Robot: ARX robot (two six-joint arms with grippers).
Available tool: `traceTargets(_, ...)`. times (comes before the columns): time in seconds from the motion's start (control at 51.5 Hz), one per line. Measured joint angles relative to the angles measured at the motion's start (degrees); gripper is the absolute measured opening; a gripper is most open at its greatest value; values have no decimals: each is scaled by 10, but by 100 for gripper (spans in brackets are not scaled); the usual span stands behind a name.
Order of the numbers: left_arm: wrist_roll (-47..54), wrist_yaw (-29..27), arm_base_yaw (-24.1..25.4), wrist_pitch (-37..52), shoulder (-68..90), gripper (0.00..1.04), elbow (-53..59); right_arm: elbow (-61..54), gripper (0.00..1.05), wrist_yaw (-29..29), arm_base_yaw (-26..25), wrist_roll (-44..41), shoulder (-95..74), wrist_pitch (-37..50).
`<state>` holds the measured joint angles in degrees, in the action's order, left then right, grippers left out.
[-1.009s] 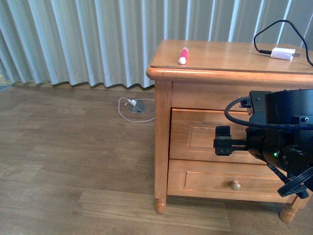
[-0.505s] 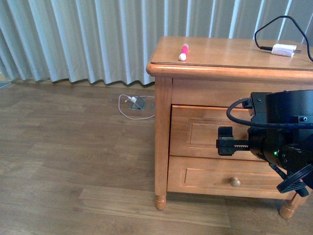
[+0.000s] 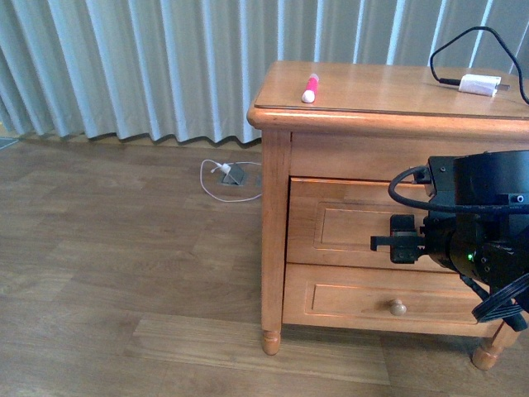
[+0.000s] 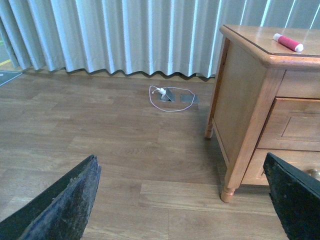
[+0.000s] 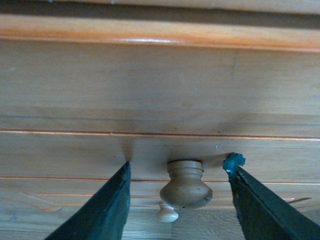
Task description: Place pink marker in drawer with both arms
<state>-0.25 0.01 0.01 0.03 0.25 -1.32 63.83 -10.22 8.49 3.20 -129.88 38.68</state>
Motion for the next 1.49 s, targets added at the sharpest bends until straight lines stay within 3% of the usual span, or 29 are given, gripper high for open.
traceTargets(0.155, 0, 0, 0, 0, 0, 99, 0, 1, 25, 2, 0, -2, 0, -8)
traceTargets(0.213, 0, 0, 0, 0, 0, 99, 0, 1, 23, 3, -1, -2, 0, -9)
traceTargets(0.776, 0, 0, 0, 0, 0, 99, 0, -28, 22, 19, -1, 25, 31, -48)
traceTargets(1.242, 0, 0, 0, 0, 0, 99, 0, -337, 22, 106, -16, 82, 240, -16)
traceTargets(1.494, 0, 0, 0, 0, 0, 99, 0, -403, 62, 115, -17, 87, 307, -23)
